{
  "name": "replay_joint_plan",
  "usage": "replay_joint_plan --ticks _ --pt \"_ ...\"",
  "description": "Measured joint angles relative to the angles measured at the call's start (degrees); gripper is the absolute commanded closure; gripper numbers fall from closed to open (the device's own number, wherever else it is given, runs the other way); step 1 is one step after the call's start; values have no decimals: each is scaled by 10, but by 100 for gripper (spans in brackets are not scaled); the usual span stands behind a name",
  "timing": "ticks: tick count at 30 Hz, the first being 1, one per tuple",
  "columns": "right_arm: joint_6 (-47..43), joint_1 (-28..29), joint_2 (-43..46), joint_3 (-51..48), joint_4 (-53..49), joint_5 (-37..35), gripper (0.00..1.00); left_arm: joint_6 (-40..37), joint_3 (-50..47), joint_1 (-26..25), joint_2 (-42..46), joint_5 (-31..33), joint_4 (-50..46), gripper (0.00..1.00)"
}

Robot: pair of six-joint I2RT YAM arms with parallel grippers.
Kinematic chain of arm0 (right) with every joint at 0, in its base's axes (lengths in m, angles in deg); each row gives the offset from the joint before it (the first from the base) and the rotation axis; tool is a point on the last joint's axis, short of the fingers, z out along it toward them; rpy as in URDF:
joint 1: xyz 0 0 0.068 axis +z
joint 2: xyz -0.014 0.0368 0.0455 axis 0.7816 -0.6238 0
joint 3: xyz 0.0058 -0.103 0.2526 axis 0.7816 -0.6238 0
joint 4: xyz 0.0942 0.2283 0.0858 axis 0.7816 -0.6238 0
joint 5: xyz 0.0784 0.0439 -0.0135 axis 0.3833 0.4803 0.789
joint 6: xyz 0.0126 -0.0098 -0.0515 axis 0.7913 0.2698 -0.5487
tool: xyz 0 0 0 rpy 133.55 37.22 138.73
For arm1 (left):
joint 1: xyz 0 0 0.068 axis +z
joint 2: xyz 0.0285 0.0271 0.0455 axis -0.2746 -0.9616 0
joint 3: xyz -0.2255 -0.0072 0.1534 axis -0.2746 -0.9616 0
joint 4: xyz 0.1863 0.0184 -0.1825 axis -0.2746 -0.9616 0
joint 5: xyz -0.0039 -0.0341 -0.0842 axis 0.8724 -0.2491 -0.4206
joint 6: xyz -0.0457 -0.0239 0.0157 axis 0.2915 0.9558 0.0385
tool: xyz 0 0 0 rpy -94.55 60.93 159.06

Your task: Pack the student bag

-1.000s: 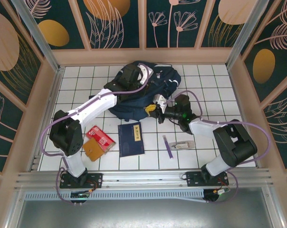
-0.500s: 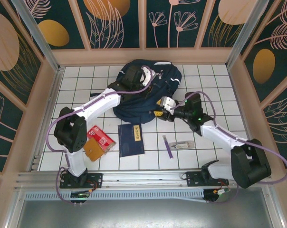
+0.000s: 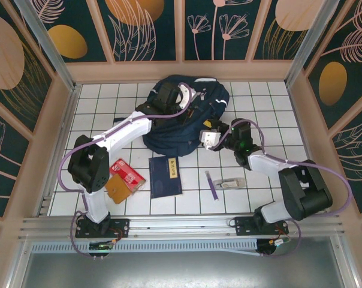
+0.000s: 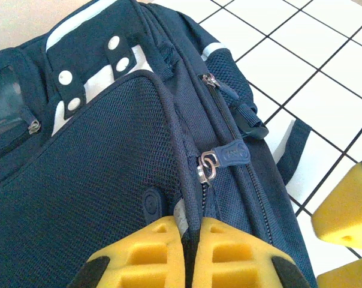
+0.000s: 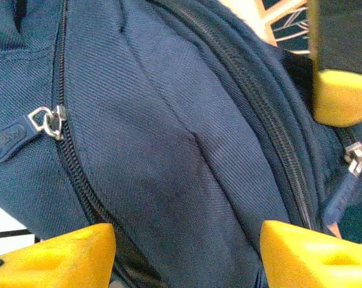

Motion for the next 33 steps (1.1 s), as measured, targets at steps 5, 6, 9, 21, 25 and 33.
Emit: replay_joint_plan --ticks 5,6,9,21,25,33 --pt "-21 19 -40 5 41 -26 49 9 0 0 0 -8 -1 100" --pt "-21 20 -44 5 55 -32 64 10 0 0 0 -9 -2 100" --pt "-3 19 -47 4 102 -43 88 13 0 0 0 -9 -1 99" --pt "160 14 -47 16 90 0 100 232 -120 76 191 -101 10 45" --pt "211 14 -47 42 63 24 100 310 -207 31 239 -156 27 45" --pt "268 14 -47 82 0 81 100 389 -285 -7 180 -182 34 53"
